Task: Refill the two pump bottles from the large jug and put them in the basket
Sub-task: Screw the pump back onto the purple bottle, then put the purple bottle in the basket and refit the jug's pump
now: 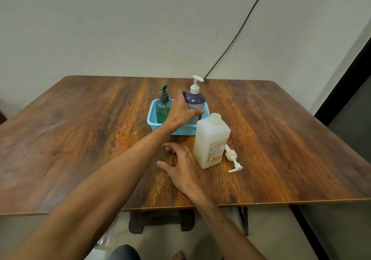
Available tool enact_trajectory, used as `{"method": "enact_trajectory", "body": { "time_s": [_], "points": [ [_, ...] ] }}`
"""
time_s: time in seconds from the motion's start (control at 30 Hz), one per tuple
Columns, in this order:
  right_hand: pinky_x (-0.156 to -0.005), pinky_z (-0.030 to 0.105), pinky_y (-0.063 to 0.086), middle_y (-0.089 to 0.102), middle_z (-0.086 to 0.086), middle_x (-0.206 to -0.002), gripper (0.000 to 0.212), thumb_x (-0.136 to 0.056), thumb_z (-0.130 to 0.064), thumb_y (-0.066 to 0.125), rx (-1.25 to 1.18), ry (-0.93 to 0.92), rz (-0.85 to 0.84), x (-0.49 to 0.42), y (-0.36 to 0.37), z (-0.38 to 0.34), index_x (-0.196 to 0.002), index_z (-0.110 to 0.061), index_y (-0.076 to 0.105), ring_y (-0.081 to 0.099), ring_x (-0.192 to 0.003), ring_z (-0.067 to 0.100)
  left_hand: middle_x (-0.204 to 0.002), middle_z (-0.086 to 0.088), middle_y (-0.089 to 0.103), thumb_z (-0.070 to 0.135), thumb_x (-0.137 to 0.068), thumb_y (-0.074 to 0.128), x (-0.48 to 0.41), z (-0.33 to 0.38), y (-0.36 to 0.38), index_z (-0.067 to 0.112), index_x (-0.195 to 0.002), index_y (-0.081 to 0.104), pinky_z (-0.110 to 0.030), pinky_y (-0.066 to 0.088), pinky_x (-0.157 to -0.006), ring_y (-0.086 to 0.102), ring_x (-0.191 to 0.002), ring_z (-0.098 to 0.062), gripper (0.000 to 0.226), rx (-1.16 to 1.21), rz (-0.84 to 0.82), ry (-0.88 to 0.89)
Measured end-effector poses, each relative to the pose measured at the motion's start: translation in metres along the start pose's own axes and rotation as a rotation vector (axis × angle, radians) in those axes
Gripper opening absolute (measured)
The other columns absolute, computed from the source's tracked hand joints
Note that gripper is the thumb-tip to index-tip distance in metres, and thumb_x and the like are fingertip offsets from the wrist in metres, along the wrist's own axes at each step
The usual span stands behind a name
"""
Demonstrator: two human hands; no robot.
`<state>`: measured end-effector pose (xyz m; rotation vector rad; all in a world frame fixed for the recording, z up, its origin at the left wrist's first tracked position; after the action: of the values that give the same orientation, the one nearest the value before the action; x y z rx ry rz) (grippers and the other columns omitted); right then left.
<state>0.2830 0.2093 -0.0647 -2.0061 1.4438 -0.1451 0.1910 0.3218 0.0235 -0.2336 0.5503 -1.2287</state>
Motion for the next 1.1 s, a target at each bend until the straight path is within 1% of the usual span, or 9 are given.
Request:
{"method": "enact_trajectory", "body": {
  "time_s": [0.1, 0.33, 0.63, 0.77, 0.83, 0.9, 0.93, 1.0, 1.1],
  "points": [
    [-0.103, 0.037, 0.049, 0.06, -0.007, -0.126, 0.054, -0.083, -0.034, 0.079, -0.018, -0.005, 0.001, 0.001, -0.001, 0.0, -0.132, -0.029, 0.058, 0.053, -0.12, 0.01, -0.133, -0.011, 0.055, 0.022, -0.075, 0.088, 0.0, -0.005, 0.005, 0.007, -0.134, 0.039, -0.026, 0.044, -0.092, 0.055, -0.117, -0.022, 0.078, -0.018, -0.023, -0.036],
    [-0.1, 0.035, 0.05, 0.06, -0.009, -0.122, 0.05, -0.083, -0.036, 0.08, -0.02, -0.011, -0.004, 0.0, -0.001, 0.0, -0.127, -0.031, 0.058, 0.054, -0.116, 0.008, -0.138, -0.015, 0.054, 0.023, -0.077, 0.087, 0.0, -0.011, 0.009, 0.005, -0.135, 0.037, -0.025, 0.041, -0.095, 0.055, -0.126, -0.027, 0.078, -0.087, -0.063, -0.054],
    [-0.096, 0.033, 0.049, 0.064, -0.01, -0.114, 0.043, -0.082, -0.033, 0.081, -0.019, -0.044, 0.015, -0.002, -0.002, -0.001, -0.12, -0.025, 0.062, 0.055, -0.111, 0.009, -0.141, -0.017, 0.055, 0.02, -0.08, 0.085, 0.011, -0.003, 0.004, 0.003, -0.139, 0.038, -0.025, 0.04, -0.095, 0.054, -0.13, -0.032, 0.078, -0.119, -0.013, -0.053],
    [-0.088, 0.022, 0.049, 0.066, -0.013, -0.112, 0.039, -0.082, -0.032, 0.081, -0.053, -0.037, 0.044, -0.001, -0.002, -0.002, -0.116, -0.027, 0.063, 0.058, -0.106, 0.003, -0.143, -0.016, 0.054, 0.017, -0.082, 0.083, 0.027, 0.002, -0.006, 0.006, -0.146, 0.036, -0.022, 0.035, -0.095, 0.053, -0.132, -0.032, 0.08, -0.124, 0.05, -0.027],
    [-0.083, 0.015, 0.048, 0.067, -0.015, -0.111, 0.038, -0.083, -0.03, 0.081, -0.104, -0.036, 0.063, 0.001, -0.005, -0.006, -0.116, -0.03, 0.063, 0.06, -0.103, -0.001, -0.145, -0.015, 0.052, 0.02, -0.085, 0.08, 0.038, 0.006, -0.013, 0.008, -0.147, 0.037, -0.027, 0.038, -0.105, 0.051, -0.133, -0.031, 0.077, -0.137, 0.08, -0.019],
    [-0.081, 0.016, 0.052, 0.068, -0.016, -0.109, 0.035, -0.084, -0.027, 0.08, -0.16, -0.047, 0.085, 0.004, -0.01, -0.01, -0.115, -0.032, 0.064, 0.062, -0.101, -0.002, -0.145, -0.012, 0.052, 0.021, -0.087, 0.078, 0.052, 0.009, -0.022, 0.011, -0.148, 0.037, -0.04, 0.044, -0.112, 0.051, -0.133, -0.029, 0.075, -0.137, 0.101, -0.026],
    [-0.082, 0.018, 0.054, 0.068, -0.016, -0.11, 0.035, -0.085, -0.024, 0.079, -0.183, -0.053, 0.094, 0.006, -0.013, -0.013, -0.116, -0.031, 0.064, 0.063, -0.101, -0.002, -0.143, -0.011, 0.054, 0.02, -0.088, 0.077, 0.059, 0.012, -0.027, 0.012, -0.147, 0.039, -0.043, 0.047, -0.11, 0.053, -0.131, -0.027, 0.071, -0.128, 0.111, -0.019],
    [-0.084, 0.022, 0.056, 0.067, -0.018, -0.113, 0.036, -0.086, -0.02, 0.078, -0.212, -0.075, 0.099, 0.012, -0.02, -0.02, -0.118, -0.029, 0.065, 0.063, -0.103, -0.001, -0.135, -0.01, 0.06, 0.018, -0.089, 0.076, 0.075, 0.016, -0.04, 0.01, -0.141, 0.048, -0.039, 0.053, -0.104, 0.059, -0.122, -0.023, 0.06, -0.109, 0.133, 0.01],
    [-0.083, 0.017, 0.054, 0.069, -0.014, -0.112, 0.031, -0.087, -0.016, 0.077, -0.262, -0.15, 0.122, 0.016, -0.041, -0.045, -0.117, -0.022, 0.069, 0.064, -0.101, 0.0, -0.125, -0.008, 0.066, 0.016, -0.091, 0.074, 0.093, 0.023, -0.058, 0.006, -0.13, 0.061, -0.036, 0.059, -0.094, 0.066, -0.11, -0.019, 0.042, -0.074, 0.16, 0.03]
  ]
}}
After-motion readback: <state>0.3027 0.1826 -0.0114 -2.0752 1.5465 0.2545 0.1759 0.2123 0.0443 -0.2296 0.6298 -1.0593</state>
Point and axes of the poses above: each hand's wrist, its own x-axis away from the middle knuckle, its own y-axis out of the palm, z = x × y, the point moved 2 cm from there along -x, towards the middle knuckle
